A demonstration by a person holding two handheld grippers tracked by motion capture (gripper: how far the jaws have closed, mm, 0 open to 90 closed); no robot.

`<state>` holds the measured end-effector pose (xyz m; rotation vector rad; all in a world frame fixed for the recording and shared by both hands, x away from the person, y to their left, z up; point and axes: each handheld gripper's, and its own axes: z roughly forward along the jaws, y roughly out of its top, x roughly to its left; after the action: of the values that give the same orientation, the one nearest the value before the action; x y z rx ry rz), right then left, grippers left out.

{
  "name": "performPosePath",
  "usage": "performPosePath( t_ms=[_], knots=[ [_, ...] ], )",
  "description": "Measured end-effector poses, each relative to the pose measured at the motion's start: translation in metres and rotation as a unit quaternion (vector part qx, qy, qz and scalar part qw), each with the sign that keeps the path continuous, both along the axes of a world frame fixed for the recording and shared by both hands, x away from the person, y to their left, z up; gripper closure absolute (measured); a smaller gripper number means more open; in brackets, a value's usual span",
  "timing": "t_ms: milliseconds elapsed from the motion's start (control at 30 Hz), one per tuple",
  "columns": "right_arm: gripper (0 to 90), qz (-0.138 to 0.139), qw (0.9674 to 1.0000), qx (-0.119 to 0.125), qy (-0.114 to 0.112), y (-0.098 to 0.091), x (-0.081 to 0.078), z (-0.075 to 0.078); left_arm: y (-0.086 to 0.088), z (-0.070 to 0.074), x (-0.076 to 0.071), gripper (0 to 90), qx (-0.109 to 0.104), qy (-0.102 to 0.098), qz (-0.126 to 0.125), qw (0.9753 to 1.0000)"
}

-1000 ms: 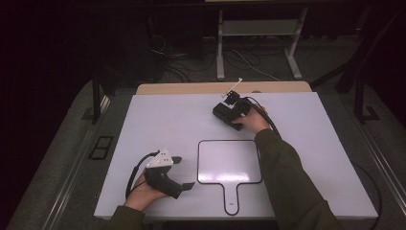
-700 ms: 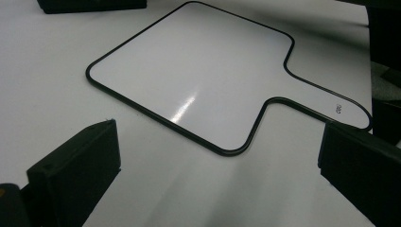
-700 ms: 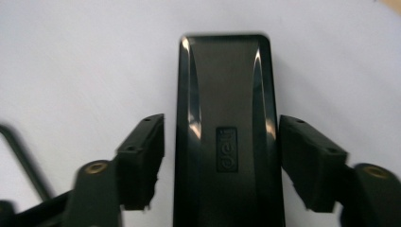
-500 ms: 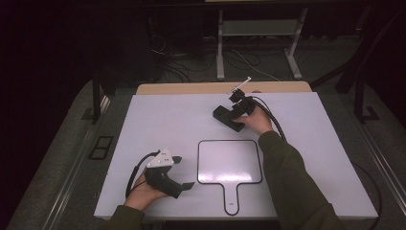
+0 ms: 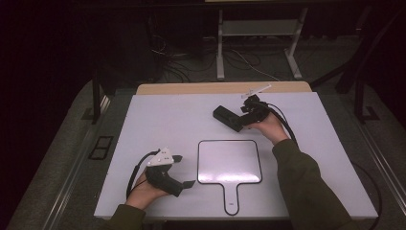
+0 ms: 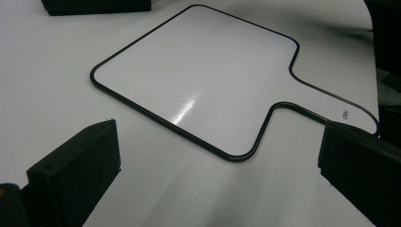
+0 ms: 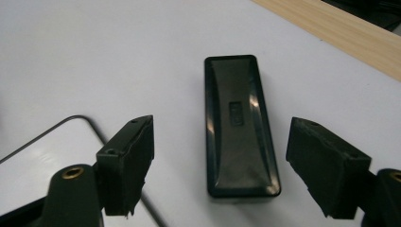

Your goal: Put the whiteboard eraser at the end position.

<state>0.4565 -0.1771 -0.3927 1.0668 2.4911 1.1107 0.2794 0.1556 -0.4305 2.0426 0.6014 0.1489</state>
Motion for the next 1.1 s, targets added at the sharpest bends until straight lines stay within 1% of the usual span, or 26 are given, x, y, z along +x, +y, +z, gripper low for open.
performPosePath(
  t_ms=[33,100,133,167,233,367,500,567,667,733,800,833,1000,1100],
  knots=[
    [22.4,0.002,1.0000,0.006,-0.003,-0.002,-0.004,0.000,0.000,0.000,0.000,0.0,0.002,-0.001,-0.002,1.0000],
    [22.3,0.006,1.0000,0.007,-0.002,-0.004,-0.010,0.001,0.000,0.000,0.001,0.0,0.002,0.000,-0.002,1.0000],
    [22.3,0.010,0.9999,0.005,-0.006,-0.005,-0.012,0.001,0.000,0.000,0.001,0.0,0.007,-0.001,-0.004,1.0000],
    [22.3,0.012,0.9999,0.005,-0.006,-0.006,-0.016,0.001,0.000,0.000,0.001,0.0,0.007,0.000,-0.004,1.0000],
    [22.4,0.017,0.9998,0.005,-0.013,-0.008,-0.023,0.001,-0.001,0.000,0.001,0.0,0.007,0.000,-0.003,1.0000],
    [22.4,0.019,0.9995,0.019,-0.018,-0.014,-0.037,0.000,-0.001,0.000,-0.001,0.0,0.009,0.000,-0.004,0.9999],
    [22.4,0.021,0.9992,0.021,-0.026,-0.019,-0.051,-0.002,-0.001,0.000,-0.001,0.0,0.011,-0.001,-0.005,0.9999],
    [22.3,0.019,0.9990,0.028,-0.029,-0.024,-0.059,-0.003,-0.001,0.000,-0.001,0.0,0.011,-0.001,-0.006,0.9999],
    [22.2,0.015,0.9987,0.041,-0.026,-0.031,-0.069,-0.005,0.000,0.000,-0.001,0.0,0.012,-0.001,-0.005,0.9999],
    [20.1,0.013,0.9985,0.047,-0.024,-0.036,-0.076,-0.007,0.000,0.000,-0.002,0.0,0.014,-0.002,-0.006,0.9999],
    [19.2,0.013,0.9985,0.042,-0.030,-0.039,-0.081,-0.008,-0.001,0.000,-0.002,0.0,0.013,-0.002,-0.006,0.9999],
    [19.0,0.013,0.9987,0.040,-0.029,-0.040,-0.083,-0.007,-0.001,0.000,-0.002,0.0,0.012,-0.003,-0.006,0.9999],
    [19.0,0.009,0.9980,0.050,-0.038,-0.048,-0.095,-0.008,0.000,0.000,-0.003,0.0,0.012,-0.003,-0.005,0.9999],
    [18.7,0.006,0.9981,0.047,-0.040,-0.050,-0.103,-0.010,0.000,0.000,-0.003,0.0,0.010,-0.002,-0.004,0.9999]
  ],
)
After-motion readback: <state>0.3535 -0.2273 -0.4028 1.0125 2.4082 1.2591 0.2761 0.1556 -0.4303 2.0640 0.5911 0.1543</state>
